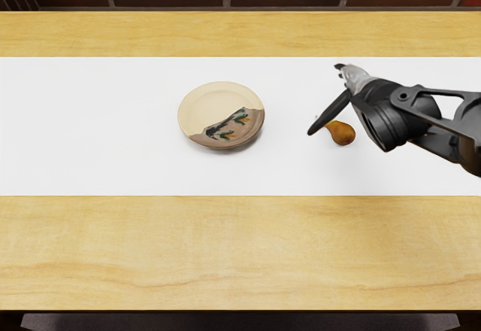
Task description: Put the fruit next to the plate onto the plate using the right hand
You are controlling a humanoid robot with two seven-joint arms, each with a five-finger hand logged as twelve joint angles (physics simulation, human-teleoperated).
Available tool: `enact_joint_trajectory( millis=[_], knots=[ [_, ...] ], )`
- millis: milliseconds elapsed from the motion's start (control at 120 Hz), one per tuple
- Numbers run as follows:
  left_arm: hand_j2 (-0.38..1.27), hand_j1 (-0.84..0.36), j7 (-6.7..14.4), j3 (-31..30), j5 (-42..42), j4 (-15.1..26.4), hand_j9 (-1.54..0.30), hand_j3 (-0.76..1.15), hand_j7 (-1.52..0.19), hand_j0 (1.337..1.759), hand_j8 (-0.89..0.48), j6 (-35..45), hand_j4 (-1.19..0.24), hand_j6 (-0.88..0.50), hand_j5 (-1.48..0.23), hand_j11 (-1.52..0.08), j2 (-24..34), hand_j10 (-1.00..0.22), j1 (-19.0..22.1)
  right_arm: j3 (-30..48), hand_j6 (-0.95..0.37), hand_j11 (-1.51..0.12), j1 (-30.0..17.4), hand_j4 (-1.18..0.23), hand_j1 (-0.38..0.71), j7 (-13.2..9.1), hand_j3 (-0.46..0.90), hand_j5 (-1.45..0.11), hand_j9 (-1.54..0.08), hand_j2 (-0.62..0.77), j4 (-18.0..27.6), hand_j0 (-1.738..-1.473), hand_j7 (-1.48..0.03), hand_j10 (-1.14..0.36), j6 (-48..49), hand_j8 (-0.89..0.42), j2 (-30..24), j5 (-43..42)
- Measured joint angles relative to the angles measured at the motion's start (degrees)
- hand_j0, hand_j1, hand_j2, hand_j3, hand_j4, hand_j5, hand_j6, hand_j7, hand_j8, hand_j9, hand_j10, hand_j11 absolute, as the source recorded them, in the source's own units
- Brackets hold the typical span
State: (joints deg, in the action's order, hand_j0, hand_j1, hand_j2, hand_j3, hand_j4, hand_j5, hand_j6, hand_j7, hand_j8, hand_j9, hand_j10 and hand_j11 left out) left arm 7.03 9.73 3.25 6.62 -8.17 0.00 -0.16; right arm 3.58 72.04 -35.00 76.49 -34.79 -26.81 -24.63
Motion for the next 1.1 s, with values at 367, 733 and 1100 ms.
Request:
enact_joint_trajectory(
  millis=[367,733,1100],
  knots=[
    [0.00,0.35,0.00,0.01,0.00,0.01,0.00,0.00,0.00,1.658,0.00,0.00,0.00,0.00,0.00,0.00,0.00,0.00,-0.01,-5.28,-0.03,-0.04,-0.19,-0.03,-0.31,0.00,0.00,-0.04,-0.04,-0.01,-2.32,-1.658,-0.04,-0.03,-0.22,-0.03,3.25,0.22],
    [0.00,0.35,0.00,-0.01,0.01,0.00,0.00,0.00,0.00,1.658,0.00,0.00,0.00,0.00,0.00,0.00,0.00,0.00,-0.01,-16.14,-0.05,-0.06,8.26,-0.05,-0.29,0.00,0.00,-0.06,-0.06,-0.01,-2.33,-1.658,-0.06,-0.05,-0.22,-0.05,2.64,5.98],
    [0.00,0.35,0.00,-0.02,0.00,0.00,0.00,0.00,0.00,1.658,0.00,0.00,0.00,0.00,0.00,0.00,0.00,0.00,0.01,-18.61,-0.10,-0.13,8.85,-0.10,-0.23,0.00,0.00,-0.13,-0.13,-0.02,-2.50,-1.658,-0.13,-0.10,-0.22,-0.10,4.10,9.48]
  ],
)
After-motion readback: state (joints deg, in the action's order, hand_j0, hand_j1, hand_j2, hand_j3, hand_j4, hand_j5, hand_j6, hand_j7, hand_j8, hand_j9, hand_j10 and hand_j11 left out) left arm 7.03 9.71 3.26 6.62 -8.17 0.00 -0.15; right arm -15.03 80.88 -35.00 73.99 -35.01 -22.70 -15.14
